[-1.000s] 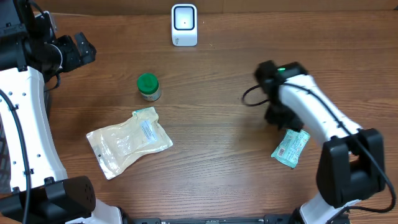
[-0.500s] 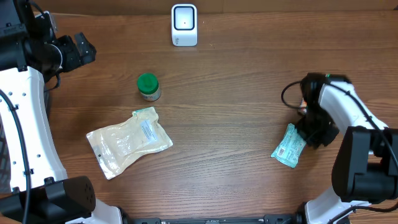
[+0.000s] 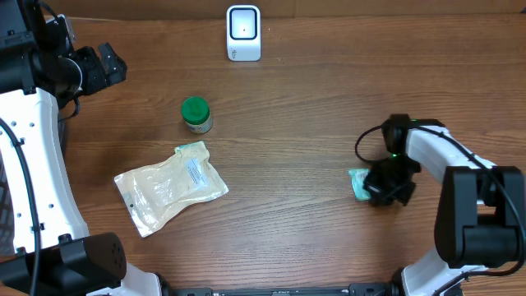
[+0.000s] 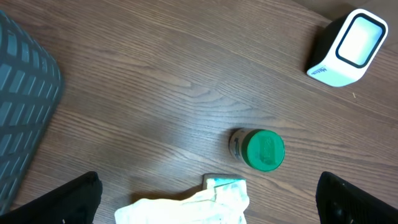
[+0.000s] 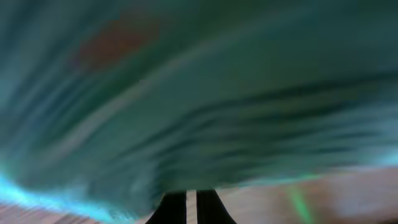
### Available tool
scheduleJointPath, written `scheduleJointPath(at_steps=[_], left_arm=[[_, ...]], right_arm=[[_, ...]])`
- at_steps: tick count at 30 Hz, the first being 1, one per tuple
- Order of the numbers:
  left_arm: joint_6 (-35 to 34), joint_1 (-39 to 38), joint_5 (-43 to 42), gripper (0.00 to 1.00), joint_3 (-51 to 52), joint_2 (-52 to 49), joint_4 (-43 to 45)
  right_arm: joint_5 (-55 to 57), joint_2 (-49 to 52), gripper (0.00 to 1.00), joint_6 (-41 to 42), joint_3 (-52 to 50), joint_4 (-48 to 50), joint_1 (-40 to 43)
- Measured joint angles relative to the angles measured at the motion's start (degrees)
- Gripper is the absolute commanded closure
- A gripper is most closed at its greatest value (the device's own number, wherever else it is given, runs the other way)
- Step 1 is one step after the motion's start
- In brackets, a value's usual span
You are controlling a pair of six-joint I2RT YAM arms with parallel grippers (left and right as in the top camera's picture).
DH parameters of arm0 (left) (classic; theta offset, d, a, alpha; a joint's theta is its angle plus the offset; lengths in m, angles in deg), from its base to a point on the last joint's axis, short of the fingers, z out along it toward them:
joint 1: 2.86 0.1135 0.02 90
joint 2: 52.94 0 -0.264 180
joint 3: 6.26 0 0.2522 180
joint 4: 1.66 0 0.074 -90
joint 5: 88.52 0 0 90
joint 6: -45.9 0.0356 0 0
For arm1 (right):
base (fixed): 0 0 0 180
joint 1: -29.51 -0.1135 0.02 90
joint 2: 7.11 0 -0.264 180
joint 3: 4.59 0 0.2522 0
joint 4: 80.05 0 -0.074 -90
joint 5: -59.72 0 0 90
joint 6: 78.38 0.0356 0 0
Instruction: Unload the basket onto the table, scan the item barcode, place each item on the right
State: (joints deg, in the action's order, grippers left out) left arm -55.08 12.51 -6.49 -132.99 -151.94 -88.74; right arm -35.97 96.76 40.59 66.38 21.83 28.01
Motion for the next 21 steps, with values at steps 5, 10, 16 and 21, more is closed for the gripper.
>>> scheduleJointPath(at_steps=[5, 10, 16, 21], left_arm=[[0.00, 0.00, -0.02, 0.00, 0.00, 0.00, 0.00], [0.00, 0.00, 0.00, 0.01, 0.00, 0.00, 0.00], [0.00, 0.00, -0.02, 0.00, 0.00, 0.00, 0.00], [0.00, 0.00, -0.02, 0.01, 0.00, 0.00, 0.00]], right_arm=[[-4.20, -0.11, 0.96, -1.64, 0.20, 3.37, -5.14], [-5.40, -0.66, 0.90, -3.15, 3.39, 1.40, -6.34], [-6.12, -12.31, 0.34, -6.56, 7.23, 0.37, -2.23], [-6.10, -23.45, 0.30, -11.98, 7.65, -3.50, 9.77]])
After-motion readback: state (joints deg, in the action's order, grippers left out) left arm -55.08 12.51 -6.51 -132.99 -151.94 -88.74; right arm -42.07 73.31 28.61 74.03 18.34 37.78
